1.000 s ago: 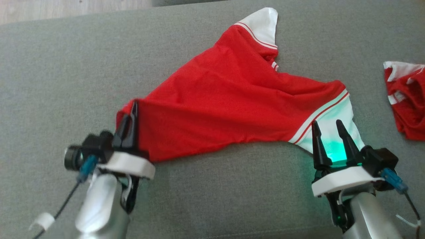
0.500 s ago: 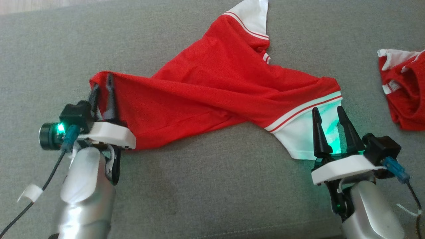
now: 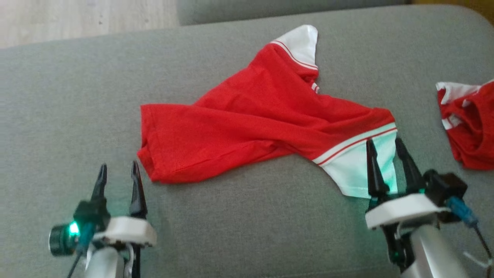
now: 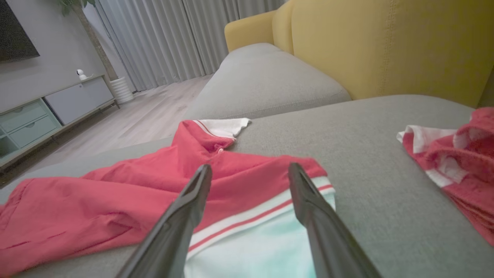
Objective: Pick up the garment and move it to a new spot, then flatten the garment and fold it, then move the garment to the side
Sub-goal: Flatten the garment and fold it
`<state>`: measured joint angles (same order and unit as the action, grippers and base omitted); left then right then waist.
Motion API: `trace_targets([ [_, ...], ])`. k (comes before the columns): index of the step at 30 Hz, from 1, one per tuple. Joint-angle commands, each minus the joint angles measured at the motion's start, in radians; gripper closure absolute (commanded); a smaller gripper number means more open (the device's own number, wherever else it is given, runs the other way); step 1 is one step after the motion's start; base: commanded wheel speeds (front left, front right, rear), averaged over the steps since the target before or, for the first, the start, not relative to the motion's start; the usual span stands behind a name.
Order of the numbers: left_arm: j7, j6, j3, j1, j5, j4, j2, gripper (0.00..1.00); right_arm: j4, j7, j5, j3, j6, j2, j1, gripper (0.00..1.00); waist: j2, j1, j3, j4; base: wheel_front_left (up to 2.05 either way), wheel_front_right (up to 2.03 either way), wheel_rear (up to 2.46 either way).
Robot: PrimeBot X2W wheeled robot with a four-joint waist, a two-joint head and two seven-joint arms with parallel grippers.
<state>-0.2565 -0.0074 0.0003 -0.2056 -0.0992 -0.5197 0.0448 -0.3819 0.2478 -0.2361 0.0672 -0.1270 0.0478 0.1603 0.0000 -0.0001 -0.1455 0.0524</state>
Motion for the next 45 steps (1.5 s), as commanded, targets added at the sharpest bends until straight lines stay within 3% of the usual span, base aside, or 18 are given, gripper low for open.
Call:
trace_targets([
  [1, -0.005, 0.004, 0.021, 0.008, -0.012, 0.052, 0.007, 0.00, 0.023, 0.014, 0.004, 0.026, -0.004, 0.002, -0.004, 0.00, 0.0000, 0.0001, 0.032, -0.020, 0.00, 0.00, 0.00],
  [10, -0.005, 0.017, -0.060, 0.152, -0.081, 0.130, 0.006, 0.00, -0.007, 0.014, -0.012, 0.006, -0.004, 0.002, -0.067, 0.00, 0.0000, 0.0001, 0.104, -0.026, 0.00, 0.00, 0.00],
  [25, -0.005, 0.027, -0.086, 0.179, -0.082, 0.137, 0.006, 0.00, -0.019, 0.014, -0.010, -0.013, -0.004, 0.002, -0.086, 0.00, 0.0000, 0.0001, 0.124, -0.017, 0.00, 0.00, 0.00],
  [36, -0.005, 0.022, -0.137, 0.155, -0.086, 0.126, 0.006, 0.00, -0.271, 0.014, 0.051, -0.157, -0.004, 0.002, 0.011, 0.00, 0.0000, 0.0001, 0.065, -0.051, 0.00, 0.00, 0.00],
  [45, -0.005, 0.020, -0.145, 0.134, -0.079, 0.118, 0.005, 0.00, -0.491, 0.014, 0.092, -0.182, -0.004, 0.002, 0.083, 0.00, 0.0000, 0.0001, 0.037, -0.068, 0.00, 0.00, 0.00],
])
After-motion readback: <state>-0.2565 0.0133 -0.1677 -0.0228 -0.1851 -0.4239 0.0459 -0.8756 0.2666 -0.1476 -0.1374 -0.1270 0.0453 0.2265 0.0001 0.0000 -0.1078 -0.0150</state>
